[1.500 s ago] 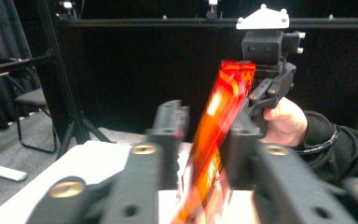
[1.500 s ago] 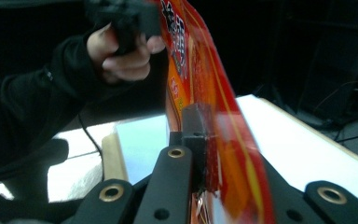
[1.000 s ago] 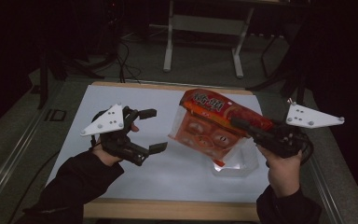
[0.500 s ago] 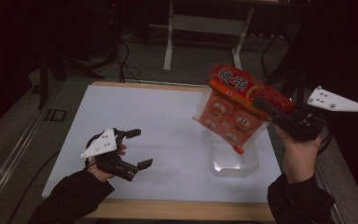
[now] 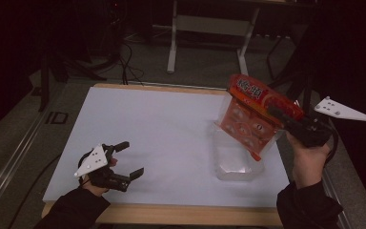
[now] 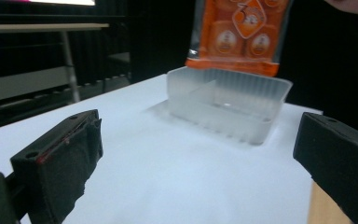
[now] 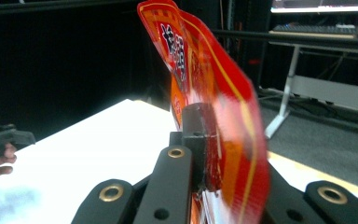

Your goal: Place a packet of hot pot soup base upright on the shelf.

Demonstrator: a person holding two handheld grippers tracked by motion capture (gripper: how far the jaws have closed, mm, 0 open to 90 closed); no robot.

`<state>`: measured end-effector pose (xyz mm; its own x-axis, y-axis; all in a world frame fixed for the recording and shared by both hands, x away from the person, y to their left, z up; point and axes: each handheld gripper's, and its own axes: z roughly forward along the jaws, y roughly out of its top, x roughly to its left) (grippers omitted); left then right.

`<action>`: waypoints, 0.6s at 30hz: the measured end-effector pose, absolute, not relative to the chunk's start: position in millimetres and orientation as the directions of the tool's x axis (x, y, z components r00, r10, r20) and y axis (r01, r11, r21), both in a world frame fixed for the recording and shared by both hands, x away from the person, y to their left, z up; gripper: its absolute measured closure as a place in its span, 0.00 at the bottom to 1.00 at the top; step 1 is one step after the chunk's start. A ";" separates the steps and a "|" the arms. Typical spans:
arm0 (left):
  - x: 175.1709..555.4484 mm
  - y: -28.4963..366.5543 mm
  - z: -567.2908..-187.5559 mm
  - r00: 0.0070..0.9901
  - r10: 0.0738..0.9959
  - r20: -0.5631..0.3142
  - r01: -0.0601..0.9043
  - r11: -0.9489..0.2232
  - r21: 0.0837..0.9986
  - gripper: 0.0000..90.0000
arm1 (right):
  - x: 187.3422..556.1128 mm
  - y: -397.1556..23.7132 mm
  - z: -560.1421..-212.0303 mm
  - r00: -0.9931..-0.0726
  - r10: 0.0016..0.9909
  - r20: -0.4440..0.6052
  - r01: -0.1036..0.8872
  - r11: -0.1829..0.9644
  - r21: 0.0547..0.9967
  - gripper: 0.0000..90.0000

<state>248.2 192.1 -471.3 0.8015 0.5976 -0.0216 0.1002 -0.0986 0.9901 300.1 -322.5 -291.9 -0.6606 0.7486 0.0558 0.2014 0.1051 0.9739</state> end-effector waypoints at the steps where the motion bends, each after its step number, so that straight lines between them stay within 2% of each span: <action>1: 247.0 193.4 -473.3 0.799 0.601 -0.019 0.099 -0.100 0.990 0.02 | 300.6 -324.1 -295.2 -0.657 0.752 0.057 0.206 0.106 0.973 1.00; 10: 239.6 202.9 -488.4 0.775 0.631 -0.040 0.108 -0.070 0.992 0.02 | 308.3 -334.8 -332.1 -0.627 0.771 0.114 0.276 0.083 0.957 1.00; 18: 240.6 203.6 -491.2 0.775 0.631 -0.036 0.112 -0.081 0.990 0.02 | 310.8 -336.5 -349.9 -0.621 0.769 0.154 0.303 0.054 0.951 1.00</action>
<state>240.6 203.6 -491.2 0.7752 0.6307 -0.0364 0.1124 -0.0811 0.9903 310.8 -336.5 -349.9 -0.6207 0.7689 0.1537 0.3031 0.0545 0.9514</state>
